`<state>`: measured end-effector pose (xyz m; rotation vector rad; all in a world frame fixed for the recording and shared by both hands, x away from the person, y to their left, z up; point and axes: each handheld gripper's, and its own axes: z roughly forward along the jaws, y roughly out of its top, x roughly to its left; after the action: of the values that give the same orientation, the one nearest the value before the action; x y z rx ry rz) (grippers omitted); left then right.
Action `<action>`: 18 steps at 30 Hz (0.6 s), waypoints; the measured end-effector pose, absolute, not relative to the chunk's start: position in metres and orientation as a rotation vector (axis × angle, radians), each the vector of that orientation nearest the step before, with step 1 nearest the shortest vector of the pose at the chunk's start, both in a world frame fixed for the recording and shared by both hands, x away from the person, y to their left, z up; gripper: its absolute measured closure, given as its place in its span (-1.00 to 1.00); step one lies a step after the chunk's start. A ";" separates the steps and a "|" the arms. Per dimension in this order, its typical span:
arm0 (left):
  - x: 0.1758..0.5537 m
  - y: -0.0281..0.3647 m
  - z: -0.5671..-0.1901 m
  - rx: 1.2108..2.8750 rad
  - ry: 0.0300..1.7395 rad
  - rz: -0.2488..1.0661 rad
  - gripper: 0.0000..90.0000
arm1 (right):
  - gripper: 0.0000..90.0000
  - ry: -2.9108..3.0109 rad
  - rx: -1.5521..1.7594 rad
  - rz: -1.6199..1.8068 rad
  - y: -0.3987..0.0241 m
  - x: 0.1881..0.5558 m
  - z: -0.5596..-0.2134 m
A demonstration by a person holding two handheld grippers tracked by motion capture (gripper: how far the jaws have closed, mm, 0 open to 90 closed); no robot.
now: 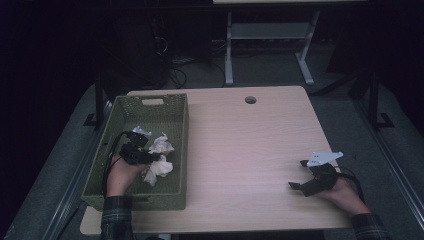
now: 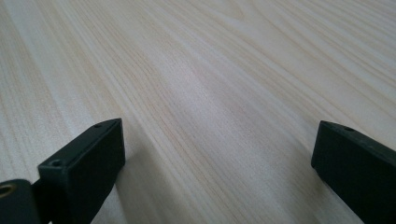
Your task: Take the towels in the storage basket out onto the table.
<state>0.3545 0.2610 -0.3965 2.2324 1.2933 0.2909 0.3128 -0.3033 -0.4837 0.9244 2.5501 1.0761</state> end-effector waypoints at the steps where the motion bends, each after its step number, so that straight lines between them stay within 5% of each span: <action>1: 0.354 0.262 -0.394 2.221 1.284 0.299 0.60 | -0.94 2.550 0.925 1.076 -0.303 0.313 -0.484; 18: 0.342 0.270 -0.357 2.038 1.152 0.320 0.62 | -0.94 2.550 0.924 1.076 -0.303 0.313 -0.484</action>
<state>0.3419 0.2696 -0.3566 2.0381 1.1519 0.3201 0.3128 -0.3033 -0.4837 0.9242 2.5503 1.0761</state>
